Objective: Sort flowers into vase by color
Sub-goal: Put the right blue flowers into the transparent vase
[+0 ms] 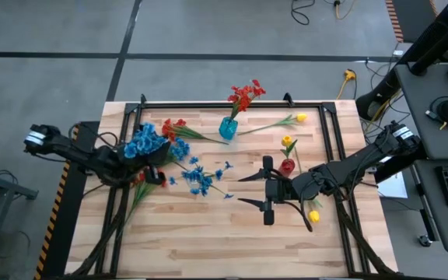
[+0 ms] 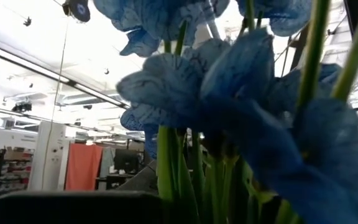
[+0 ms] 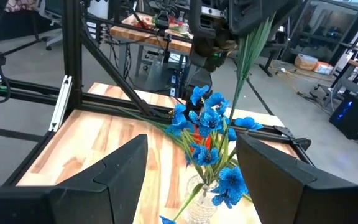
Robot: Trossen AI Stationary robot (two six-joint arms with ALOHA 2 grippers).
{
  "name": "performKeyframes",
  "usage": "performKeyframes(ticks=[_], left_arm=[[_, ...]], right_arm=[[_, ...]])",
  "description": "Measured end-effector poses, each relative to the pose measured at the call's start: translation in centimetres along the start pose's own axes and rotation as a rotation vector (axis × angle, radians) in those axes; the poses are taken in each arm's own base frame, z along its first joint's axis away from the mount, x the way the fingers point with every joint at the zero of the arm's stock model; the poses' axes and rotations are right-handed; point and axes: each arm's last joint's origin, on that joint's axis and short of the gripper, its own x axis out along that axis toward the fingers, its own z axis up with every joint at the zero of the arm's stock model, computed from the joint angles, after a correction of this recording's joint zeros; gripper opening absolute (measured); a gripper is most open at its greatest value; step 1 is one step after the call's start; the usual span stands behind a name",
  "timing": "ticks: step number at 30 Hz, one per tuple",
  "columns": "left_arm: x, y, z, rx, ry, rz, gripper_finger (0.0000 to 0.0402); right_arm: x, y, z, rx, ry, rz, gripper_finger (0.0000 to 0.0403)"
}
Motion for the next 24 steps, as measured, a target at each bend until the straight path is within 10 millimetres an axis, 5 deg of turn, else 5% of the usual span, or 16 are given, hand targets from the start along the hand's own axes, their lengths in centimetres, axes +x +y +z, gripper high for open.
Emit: performKeyframes(ticks=[24], left_arm=[[-1.1,-0.5,-4.1,-0.016,0.064,0.01,0.0076]], right_arm=[[0.0,0.0,0.0,-0.001,0.002,0.001,0.0237]])
